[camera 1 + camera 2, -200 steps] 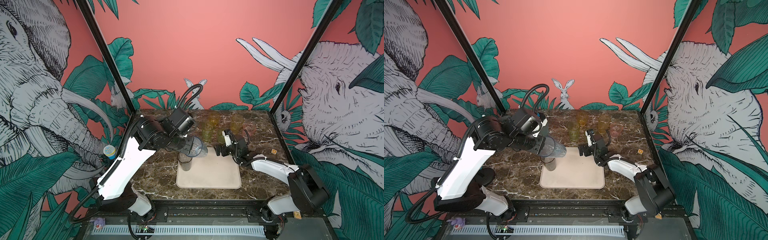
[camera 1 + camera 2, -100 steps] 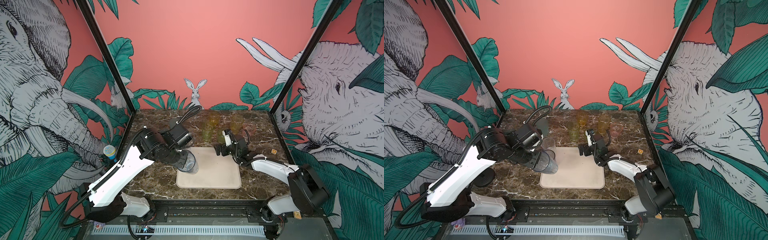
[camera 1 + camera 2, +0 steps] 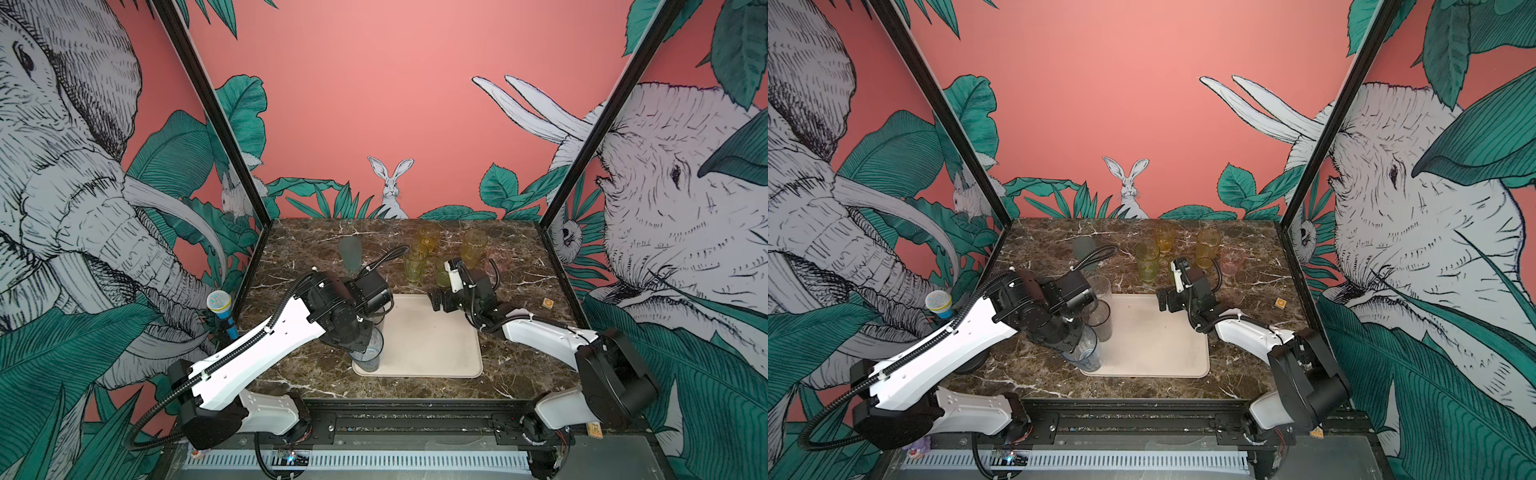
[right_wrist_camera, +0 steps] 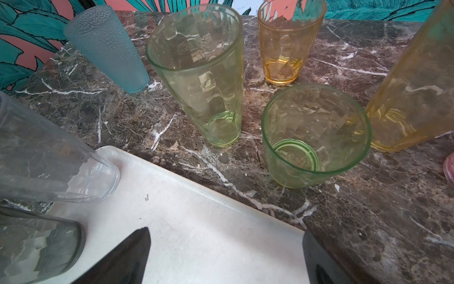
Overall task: Place the glasses into the tray
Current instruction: Place the glass on the tray.
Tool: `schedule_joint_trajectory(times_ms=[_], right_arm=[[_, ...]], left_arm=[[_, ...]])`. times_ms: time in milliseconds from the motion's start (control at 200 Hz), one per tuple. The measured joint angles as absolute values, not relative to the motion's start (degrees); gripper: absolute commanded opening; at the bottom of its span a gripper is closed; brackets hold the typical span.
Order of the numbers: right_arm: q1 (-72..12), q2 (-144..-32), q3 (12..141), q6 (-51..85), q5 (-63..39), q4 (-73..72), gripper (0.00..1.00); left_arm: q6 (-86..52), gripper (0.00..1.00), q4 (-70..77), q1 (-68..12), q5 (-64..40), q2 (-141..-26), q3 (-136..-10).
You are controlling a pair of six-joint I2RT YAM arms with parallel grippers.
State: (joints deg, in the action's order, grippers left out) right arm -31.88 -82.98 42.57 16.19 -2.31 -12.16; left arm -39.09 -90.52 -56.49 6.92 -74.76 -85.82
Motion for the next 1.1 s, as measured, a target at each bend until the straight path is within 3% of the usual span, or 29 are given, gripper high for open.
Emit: schedule_joint_trajectory(times_ms=[410, 1095], right_arm=[[-31.9, -83.0, 42.6, 16.1, -2.3, -12.1, 0.99], [-31.9, -83.2, 42.6, 16.1, -2.4, -11.4, 0.99]], left_arm=[[-41.1, 0.00, -82.0, -56.5, 6.9, -74.5, -73.8], [-41.1, 0.00, -73.6, -53.5, 8.6, -75.8, -67.5]])
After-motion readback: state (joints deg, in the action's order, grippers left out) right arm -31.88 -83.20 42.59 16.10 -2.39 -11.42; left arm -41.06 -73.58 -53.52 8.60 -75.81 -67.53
